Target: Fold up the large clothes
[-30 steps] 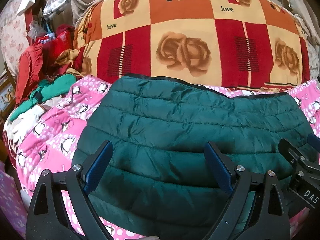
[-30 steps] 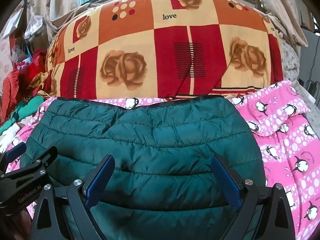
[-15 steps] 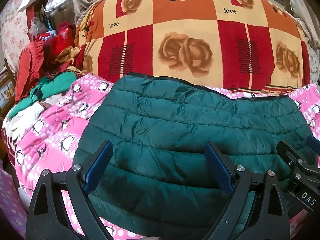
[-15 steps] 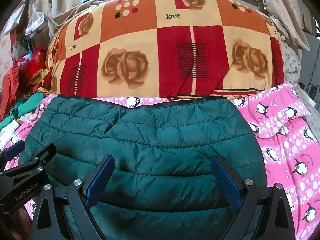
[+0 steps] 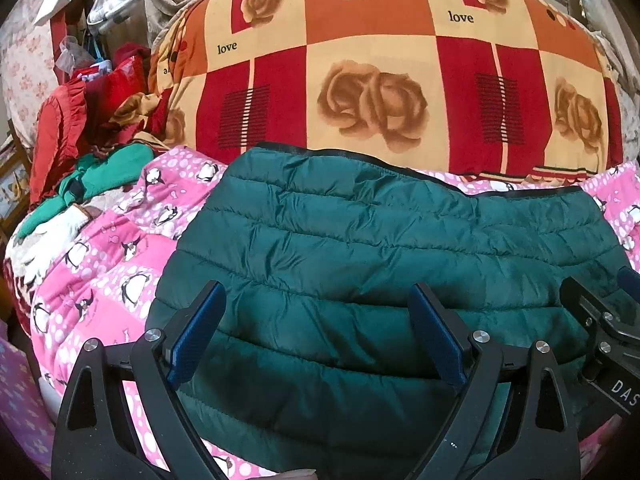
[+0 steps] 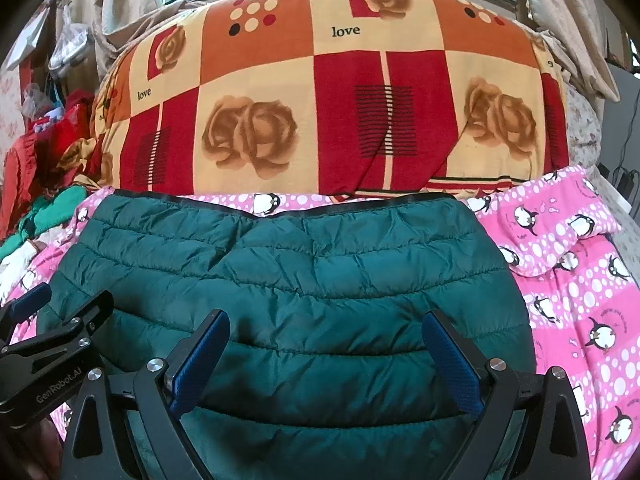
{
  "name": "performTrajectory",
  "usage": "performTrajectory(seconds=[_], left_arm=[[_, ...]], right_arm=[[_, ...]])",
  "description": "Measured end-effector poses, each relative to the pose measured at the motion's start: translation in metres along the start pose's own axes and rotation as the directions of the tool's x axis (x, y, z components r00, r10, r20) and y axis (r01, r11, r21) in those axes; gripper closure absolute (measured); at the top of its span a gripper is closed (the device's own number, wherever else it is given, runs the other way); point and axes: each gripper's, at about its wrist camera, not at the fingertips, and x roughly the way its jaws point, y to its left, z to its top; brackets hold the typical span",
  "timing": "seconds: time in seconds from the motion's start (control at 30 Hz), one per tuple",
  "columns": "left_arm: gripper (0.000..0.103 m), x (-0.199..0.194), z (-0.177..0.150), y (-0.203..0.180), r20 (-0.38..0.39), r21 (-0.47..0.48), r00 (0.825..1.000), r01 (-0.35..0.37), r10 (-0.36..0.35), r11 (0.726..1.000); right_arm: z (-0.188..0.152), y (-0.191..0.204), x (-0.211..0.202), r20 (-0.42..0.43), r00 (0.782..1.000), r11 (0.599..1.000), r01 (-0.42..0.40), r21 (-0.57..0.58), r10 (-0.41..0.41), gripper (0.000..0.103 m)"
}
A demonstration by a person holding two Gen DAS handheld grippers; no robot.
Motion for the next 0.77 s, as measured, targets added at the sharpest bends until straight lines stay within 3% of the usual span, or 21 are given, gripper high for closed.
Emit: performTrajectory(seconds=[0.5,0.77], left_arm=[[0.011,0.0076,0.0021,0.0022,-0.014,-0.005,1.0,0.014,-0.014,1.0],[0.011,0.0048,0.0022,0.002,0.018,0.015,0.999,0.038,-0.038,0.999]], right_arm=[[0.0029,-0.0027,0.0025,0.0,1.0,1.0,0.009,0.004,-0.009,0.007],[0.0031,-0.002,0.0041,-0.004,1.0,1.0,0.004,-0.002,-0.004,0.007]])
